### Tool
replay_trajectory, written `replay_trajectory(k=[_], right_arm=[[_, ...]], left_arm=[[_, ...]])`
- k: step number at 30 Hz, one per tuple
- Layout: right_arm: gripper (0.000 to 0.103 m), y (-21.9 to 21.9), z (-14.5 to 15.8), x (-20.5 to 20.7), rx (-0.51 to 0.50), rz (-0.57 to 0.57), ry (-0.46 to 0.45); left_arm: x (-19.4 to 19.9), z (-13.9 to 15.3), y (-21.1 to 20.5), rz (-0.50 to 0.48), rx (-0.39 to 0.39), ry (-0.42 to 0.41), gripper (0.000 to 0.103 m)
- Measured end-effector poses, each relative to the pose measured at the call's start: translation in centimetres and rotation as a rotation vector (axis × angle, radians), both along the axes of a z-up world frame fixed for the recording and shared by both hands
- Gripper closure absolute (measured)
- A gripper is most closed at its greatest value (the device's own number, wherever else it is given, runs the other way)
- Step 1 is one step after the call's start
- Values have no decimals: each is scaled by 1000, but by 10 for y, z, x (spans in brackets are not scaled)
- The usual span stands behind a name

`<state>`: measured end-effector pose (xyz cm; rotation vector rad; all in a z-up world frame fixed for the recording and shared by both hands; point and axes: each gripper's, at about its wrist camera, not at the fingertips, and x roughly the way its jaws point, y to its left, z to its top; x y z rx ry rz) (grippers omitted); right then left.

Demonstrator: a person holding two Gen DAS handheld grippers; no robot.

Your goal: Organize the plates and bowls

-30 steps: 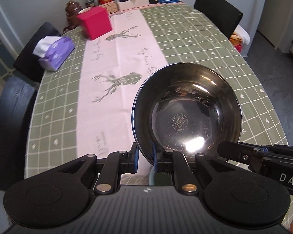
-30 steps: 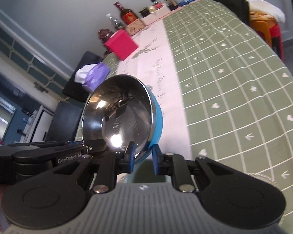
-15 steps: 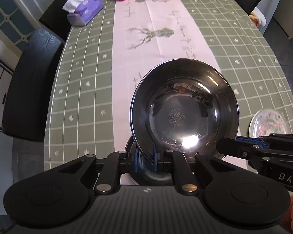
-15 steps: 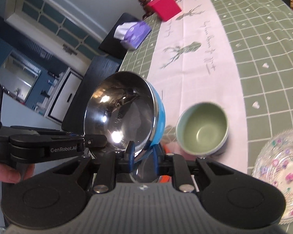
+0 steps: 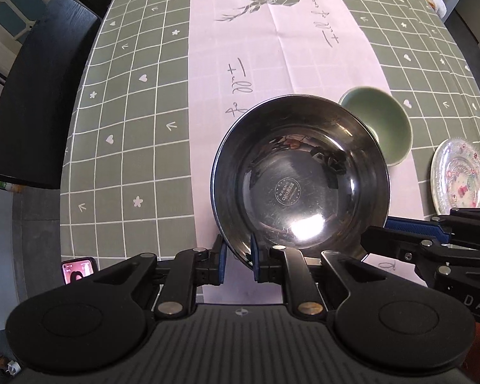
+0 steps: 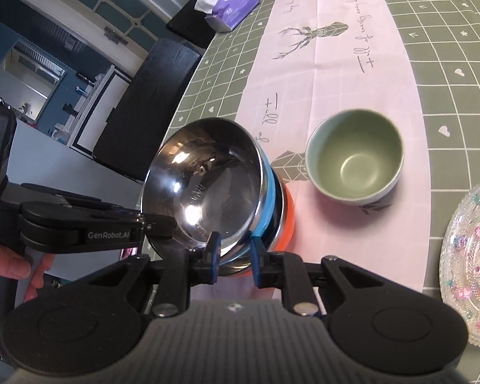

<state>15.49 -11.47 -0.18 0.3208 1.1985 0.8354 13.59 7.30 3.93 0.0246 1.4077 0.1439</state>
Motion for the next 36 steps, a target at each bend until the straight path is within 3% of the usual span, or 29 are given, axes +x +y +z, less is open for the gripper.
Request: replay_trajectory(k=[3, 4, 11, 17, 21, 23, 27, 29, 33, 36], right_arm=[[90, 3, -2, 0, 5, 22, 13], [103, 4, -3, 0, 25, 31, 19], [103, 10, -4, 1, 18, 46, 10], [94, -7, 4, 9, -17, -36, -94], [71, -13, 11, 10, -43, -73, -156], [70, -13, 11, 10, -77, -78, -184], [71, -12, 2, 9, -124, -70, -176], [74, -11, -4, 10, -135, -62, -157], [92, -8, -12, 11, -131, -51, -119], [93, -5, -14, 9, -136, -48, -127]], left_arm=[[2, -6, 3, -2, -15, 9, 84], [3, -8, 2, -9, -29, 13, 84], [4, -14, -7, -67, -46, 13, 86], [3, -5, 0, -92, -90, -36, 82], [6, 6, 6, -106, -108, -151, 79], [9, 8, 11, -104, -124, -198, 79], [13, -2, 19, -96, -163, -211, 79], [13, -6, 21, -91, -167, -210, 79], [13, -14, 23, -87, -162, -199, 86], [11, -20, 23, -94, -169, -183, 92]])
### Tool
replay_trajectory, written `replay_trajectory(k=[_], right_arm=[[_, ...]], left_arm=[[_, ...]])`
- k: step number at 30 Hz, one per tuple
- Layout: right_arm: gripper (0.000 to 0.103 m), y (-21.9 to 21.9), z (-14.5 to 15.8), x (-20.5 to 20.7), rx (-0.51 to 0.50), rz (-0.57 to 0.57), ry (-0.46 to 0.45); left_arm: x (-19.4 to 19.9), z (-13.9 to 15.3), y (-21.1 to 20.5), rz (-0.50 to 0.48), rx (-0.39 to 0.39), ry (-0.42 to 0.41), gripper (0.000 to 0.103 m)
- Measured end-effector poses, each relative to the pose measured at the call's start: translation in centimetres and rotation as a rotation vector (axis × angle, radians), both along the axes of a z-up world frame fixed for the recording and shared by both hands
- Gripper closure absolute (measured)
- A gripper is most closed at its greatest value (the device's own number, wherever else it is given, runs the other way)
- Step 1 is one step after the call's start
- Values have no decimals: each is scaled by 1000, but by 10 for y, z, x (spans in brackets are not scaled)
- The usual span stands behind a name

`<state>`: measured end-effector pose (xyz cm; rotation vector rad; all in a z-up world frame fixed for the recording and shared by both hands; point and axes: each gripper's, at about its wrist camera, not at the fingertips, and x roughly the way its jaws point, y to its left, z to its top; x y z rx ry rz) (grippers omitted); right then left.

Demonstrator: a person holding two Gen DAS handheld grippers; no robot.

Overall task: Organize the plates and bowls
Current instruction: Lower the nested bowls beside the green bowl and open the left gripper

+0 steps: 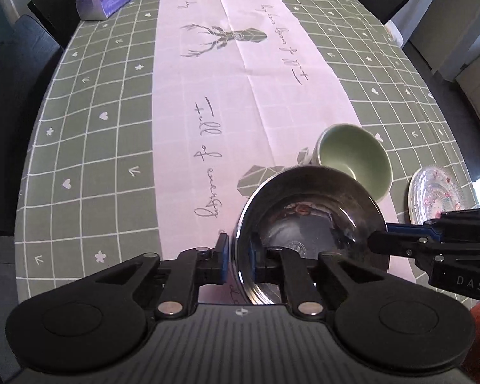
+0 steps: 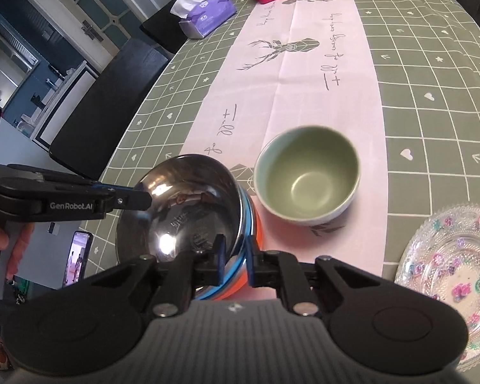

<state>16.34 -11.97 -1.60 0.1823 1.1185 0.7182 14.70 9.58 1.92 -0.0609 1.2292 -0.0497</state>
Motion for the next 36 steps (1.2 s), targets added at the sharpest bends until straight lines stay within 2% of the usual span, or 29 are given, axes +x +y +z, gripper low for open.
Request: replay_trajectory(k=[8, 11, 14, 17, 18, 19, 27, 34, 36], right_arm=[[93, 3, -4, 1, 47, -1, 49], [93, 6, -2, -1, 31, 7, 30], [88, 4, 1, -2, 35, 10, 21], [84, -1, 10, -3, 43, 2, -21], [77, -4, 14, -3, 50, -4, -34], [73, -7, 17, -3, 59, -9, -46], [64, -31, 30, 8, 95, -90, -77], [62, -55, 25, 27, 58, -205, -93], [60, -59, 20, 32, 45, -230, -82]], left_arm=[[-3, -4, 6, -5, 28, 25, 94], [-4, -3, 9, 2, 14, 25, 94], [-4, 2, 8, 3, 28, -1, 90], [-3, 12, 10, 7, 28, -45, 74], [-2, 16, 10, 9, 21, -61, 72], [-2, 20, 10, 7, 17, -77, 72], [12, 40, -16, -66, -1, -173, 67], [32, 44, -44, -139, 2, -196, 66], [40, 41, -51, -175, -2, -185, 60]])
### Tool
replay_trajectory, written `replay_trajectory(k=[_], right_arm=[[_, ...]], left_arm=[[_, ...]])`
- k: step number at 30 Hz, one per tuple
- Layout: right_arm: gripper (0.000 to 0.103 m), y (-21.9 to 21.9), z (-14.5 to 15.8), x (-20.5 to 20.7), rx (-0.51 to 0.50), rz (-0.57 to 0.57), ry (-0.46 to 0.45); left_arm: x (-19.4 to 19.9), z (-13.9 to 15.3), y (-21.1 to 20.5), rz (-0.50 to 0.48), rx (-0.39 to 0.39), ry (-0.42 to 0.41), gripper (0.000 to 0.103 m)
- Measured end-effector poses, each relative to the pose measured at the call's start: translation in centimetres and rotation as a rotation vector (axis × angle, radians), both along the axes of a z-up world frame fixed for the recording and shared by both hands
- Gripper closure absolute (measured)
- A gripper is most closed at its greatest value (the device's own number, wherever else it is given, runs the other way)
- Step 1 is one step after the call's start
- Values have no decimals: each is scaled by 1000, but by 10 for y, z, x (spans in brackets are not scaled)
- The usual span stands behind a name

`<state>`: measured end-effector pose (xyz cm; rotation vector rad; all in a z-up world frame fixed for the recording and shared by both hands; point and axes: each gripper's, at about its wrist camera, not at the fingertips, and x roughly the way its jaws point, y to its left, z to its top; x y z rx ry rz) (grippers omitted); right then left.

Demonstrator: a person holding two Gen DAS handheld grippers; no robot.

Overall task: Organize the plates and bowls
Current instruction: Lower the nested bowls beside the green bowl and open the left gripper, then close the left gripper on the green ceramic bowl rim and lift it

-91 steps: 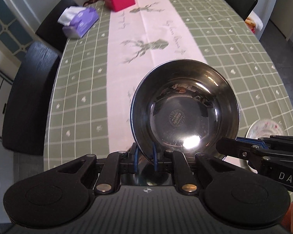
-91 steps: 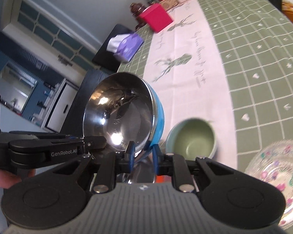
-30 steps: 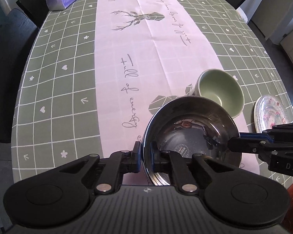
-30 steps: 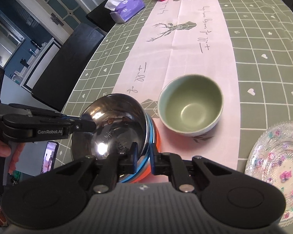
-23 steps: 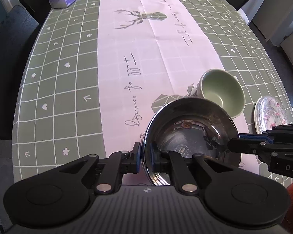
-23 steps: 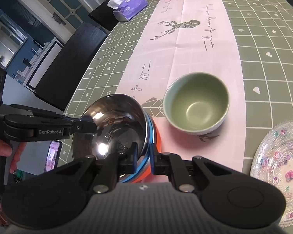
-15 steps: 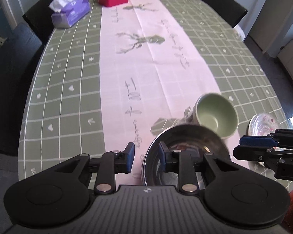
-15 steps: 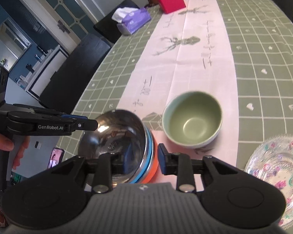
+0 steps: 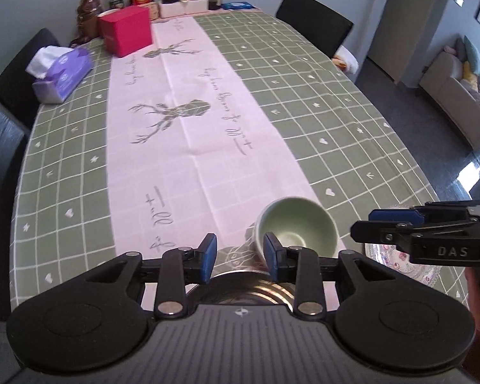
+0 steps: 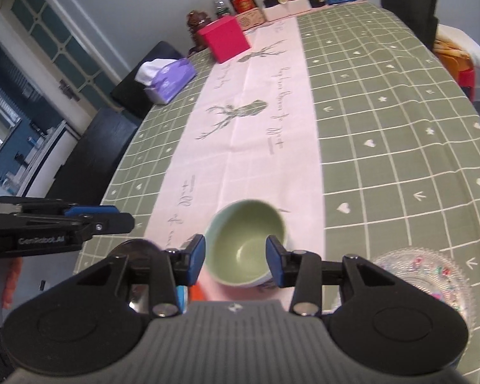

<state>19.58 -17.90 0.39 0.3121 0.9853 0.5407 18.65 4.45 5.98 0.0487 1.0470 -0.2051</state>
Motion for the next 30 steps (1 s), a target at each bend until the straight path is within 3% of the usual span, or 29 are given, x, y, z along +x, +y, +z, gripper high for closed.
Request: replay_trajectory(k=[5, 7, 9, 16, 23, 26, 30], right_arm=[[52, -6, -17, 13, -28, -50, 61], [44, -8, -25, 18, -23, -62, 95], [44, -7, -33, 21, -22, -66, 130], [46, 4, -48, 25, -51, -36, 177], [68, 14, -60, 29, -72, -15, 199], [86, 17, -60, 29, -47, -4, 197], [89, 20, -57, 29, -68, -19, 165]], left_arm=[[15, -13, -14, -58, 16, 24, 58], [21, -19, -19, -70, 16, 43, 55], [27, -25, -22, -85, 17, 60, 50], [39, -46, -29, -109, 6, 121, 49], [41, -58, -32, -129, 0, 152, 48], [42, -61, -30, -129, -8, 158, 48], [44, -66, -26, -127, -21, 171, 48]])
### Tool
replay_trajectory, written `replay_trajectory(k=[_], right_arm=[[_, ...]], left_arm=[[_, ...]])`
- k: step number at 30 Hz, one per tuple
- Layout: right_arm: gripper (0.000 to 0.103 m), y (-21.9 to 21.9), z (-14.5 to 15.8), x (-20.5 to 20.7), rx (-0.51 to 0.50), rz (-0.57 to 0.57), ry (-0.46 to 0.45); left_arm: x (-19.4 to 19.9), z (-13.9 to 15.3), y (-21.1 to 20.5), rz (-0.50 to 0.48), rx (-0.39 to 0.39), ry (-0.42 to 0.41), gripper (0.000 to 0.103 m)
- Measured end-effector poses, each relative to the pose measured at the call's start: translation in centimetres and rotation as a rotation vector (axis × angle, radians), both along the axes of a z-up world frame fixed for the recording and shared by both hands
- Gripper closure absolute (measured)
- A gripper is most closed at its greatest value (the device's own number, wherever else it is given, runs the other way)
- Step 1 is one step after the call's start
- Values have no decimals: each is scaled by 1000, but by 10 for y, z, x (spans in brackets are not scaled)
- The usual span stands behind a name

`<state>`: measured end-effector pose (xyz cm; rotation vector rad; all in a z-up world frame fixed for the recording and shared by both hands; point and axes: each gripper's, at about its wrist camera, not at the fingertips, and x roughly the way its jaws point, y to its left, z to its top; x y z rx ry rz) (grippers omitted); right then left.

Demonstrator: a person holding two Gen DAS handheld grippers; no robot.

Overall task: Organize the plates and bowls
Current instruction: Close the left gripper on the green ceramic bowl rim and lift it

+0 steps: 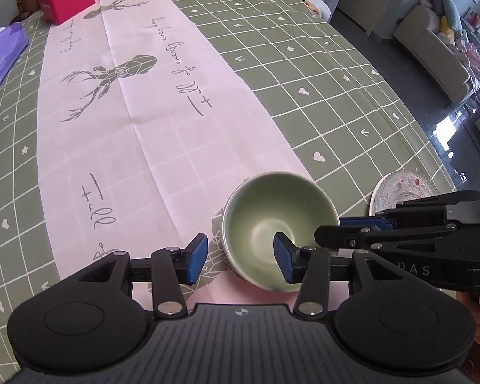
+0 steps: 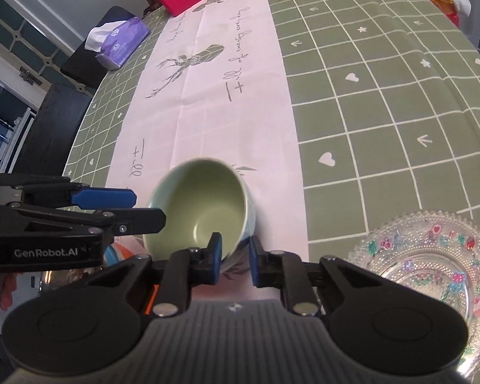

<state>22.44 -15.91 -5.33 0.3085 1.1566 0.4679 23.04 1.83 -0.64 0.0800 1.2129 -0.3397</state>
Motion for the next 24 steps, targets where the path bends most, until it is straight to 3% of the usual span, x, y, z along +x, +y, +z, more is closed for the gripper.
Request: replay_trajectory(k=[9, 14, 18, 20, 21, 22, 24], right_arm=[[100, -3, 2, 16, -39, -38, -75], [99, -5, 2, 19, -39, -34, -78], [94, -5, 3, 18, -48, -27, -76], [89, -5, 3, 17, -57, -25, -68], [79, -5, 2, 17, -56, -23, -58], [75, -5, 1, 16, -53, -22, -43], [75, -6, -3, 16, -28, -19, 3]], left_arm=[[7, -14, 8, 46, -105, 46, 44], [14, -25, 6, 76, -108, 90, 45], [17, -30, 4, 81, -84, 129, 69], [18, -31, 3, 79, -70, 140, 77], [18, -32, 3, 79, -64, 147, 80], [18, -33, 3, 80, -59, 153, 81], [18, -34, 2, 85, -45, 159, 85]])
